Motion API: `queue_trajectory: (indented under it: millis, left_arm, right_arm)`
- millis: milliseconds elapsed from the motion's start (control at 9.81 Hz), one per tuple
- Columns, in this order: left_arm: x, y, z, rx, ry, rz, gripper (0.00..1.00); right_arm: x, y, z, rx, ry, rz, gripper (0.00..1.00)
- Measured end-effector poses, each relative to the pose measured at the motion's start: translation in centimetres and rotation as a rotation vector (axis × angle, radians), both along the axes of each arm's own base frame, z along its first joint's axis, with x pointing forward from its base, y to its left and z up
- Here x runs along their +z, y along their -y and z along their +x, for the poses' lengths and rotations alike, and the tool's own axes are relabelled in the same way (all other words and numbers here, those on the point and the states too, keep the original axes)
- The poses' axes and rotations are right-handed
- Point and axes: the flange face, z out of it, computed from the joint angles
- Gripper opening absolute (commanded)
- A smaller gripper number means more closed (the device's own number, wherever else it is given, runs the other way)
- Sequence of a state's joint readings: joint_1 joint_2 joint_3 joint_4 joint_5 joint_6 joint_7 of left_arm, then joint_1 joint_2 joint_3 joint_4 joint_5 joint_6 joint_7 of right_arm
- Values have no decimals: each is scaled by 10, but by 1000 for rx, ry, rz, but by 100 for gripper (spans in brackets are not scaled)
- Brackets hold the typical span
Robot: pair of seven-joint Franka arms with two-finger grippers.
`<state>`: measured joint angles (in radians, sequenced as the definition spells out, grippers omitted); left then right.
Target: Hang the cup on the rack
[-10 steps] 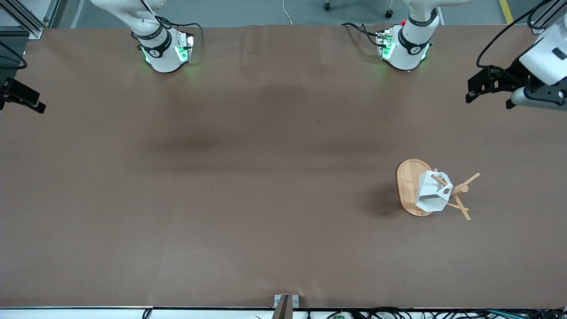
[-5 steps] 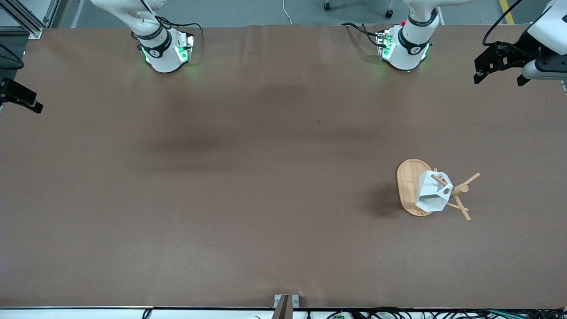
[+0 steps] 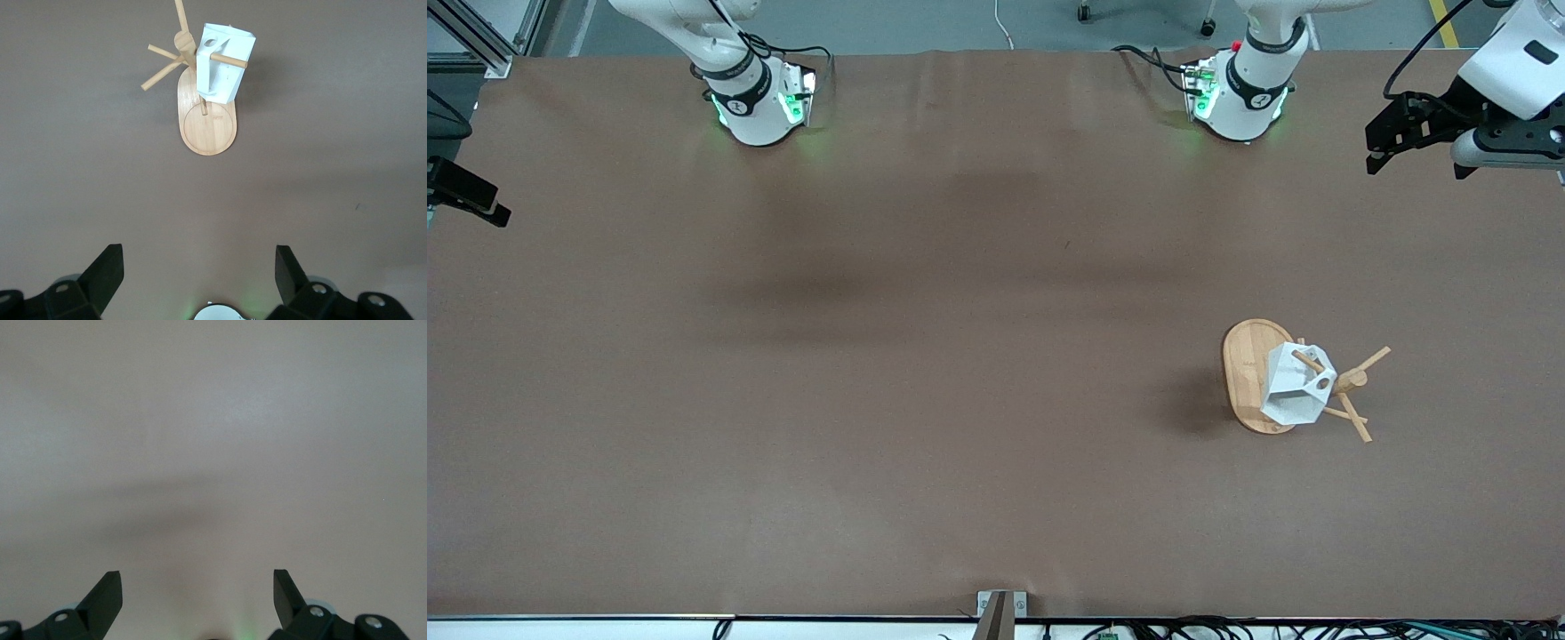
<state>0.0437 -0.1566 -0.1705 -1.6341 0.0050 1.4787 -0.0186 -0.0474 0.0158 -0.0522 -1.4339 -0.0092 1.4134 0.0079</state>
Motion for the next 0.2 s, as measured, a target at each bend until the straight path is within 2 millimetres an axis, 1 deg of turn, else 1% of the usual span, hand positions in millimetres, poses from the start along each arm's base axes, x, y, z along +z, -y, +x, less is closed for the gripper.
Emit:
queue_trajectory:
  millis: [204]
  left_arm:
    - [0, -10, 2, 15, 3, -7, 100]
  right_arm:
    - [0, 0, 0, 0, 0, 0, 100]
